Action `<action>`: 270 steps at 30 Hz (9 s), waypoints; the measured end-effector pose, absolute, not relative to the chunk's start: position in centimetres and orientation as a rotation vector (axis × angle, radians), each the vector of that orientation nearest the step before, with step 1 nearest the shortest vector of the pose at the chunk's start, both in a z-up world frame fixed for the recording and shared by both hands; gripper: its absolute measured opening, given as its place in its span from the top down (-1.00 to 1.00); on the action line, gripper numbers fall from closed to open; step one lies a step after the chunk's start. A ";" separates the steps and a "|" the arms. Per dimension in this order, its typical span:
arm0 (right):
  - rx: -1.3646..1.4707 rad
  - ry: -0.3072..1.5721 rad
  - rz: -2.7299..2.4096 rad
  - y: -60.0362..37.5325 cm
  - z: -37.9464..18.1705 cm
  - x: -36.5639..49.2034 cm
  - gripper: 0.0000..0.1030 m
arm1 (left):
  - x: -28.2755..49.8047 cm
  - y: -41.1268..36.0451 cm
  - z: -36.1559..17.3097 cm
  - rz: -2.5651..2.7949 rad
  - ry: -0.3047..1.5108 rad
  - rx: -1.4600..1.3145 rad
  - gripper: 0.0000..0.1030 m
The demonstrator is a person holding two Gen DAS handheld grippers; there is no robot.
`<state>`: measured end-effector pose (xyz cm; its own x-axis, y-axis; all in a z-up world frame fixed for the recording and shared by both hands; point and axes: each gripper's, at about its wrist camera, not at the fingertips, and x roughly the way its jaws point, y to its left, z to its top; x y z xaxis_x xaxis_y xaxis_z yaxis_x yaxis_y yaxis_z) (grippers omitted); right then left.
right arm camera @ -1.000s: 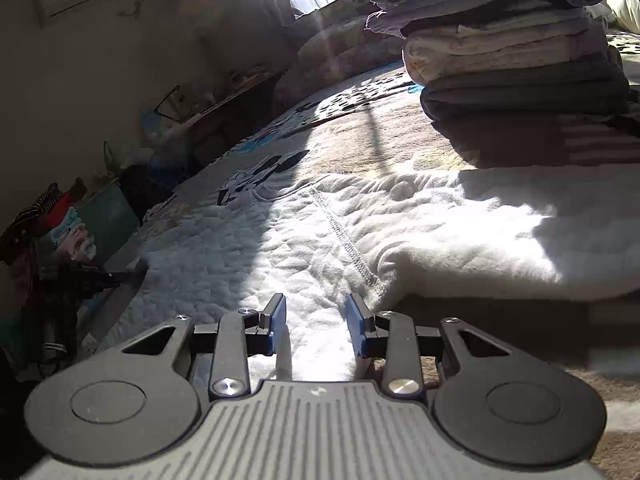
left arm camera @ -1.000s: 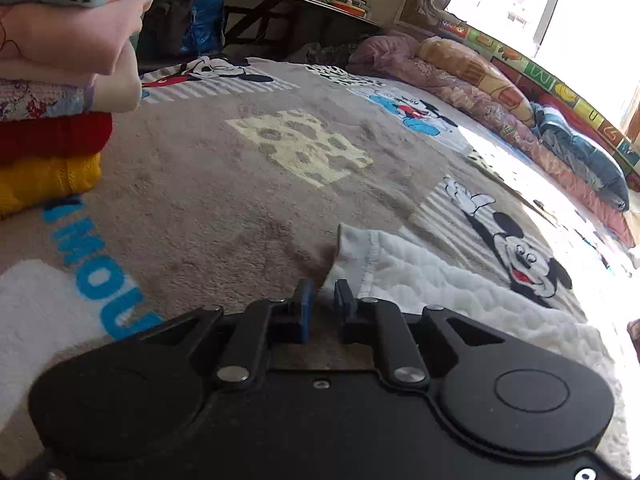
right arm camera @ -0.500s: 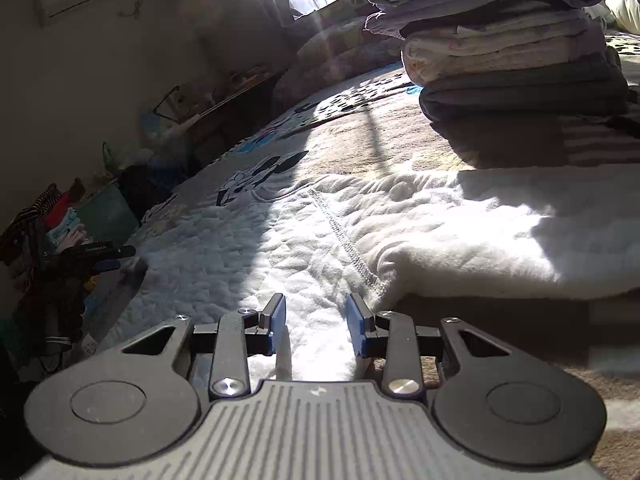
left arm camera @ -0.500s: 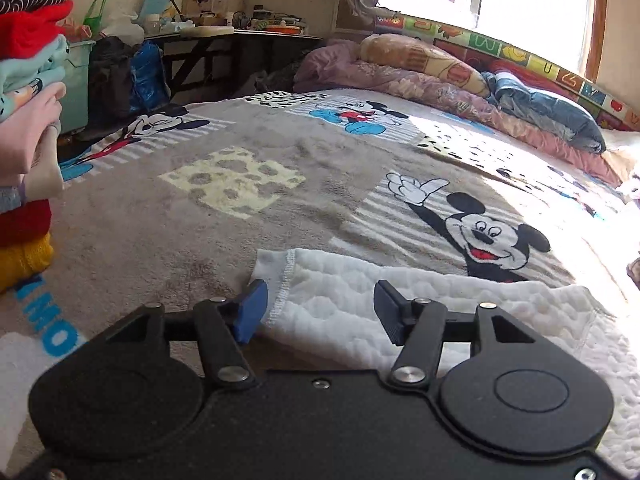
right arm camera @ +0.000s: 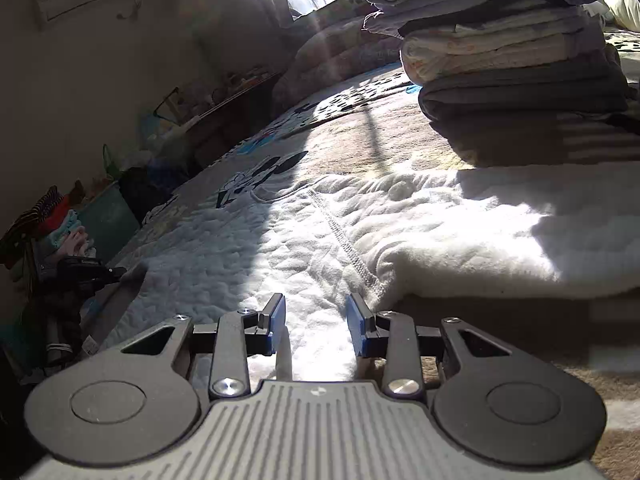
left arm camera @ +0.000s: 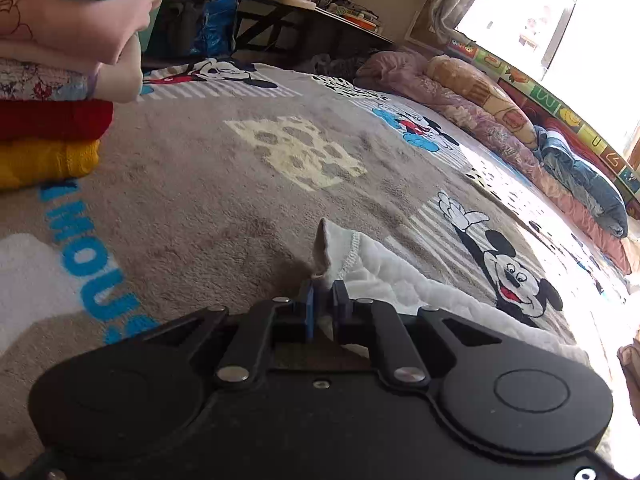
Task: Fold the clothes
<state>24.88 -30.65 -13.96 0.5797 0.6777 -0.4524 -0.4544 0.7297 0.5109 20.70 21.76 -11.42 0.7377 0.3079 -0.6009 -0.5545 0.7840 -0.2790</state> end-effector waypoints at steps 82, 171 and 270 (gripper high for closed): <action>0.467 0.589 0.372 -32.2 -15.0 6.9 -0.01 | 10.8 -10.4 -7.2 -0.307 0.644 0.086 -0.98; -0.384 0.375 0.536 -17.9 -12.2 4.4 0.69 | 21.2 8.6 -8.7 -0.040 0.539 -0.870 0.85; -0.146 0.550 0.723 -22.2 -12.6 11.1 0.16 | 28.2 -9.7 -8.7 -0.328 0.716 0.005 0.82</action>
<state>11.12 -22.23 -12.58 0.6156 0.5879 -0.5247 -0.6626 0.7466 0.0592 28.22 -9.68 -8.70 0.7053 -0.2937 -0.6452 0.2973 0.9488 -0.1069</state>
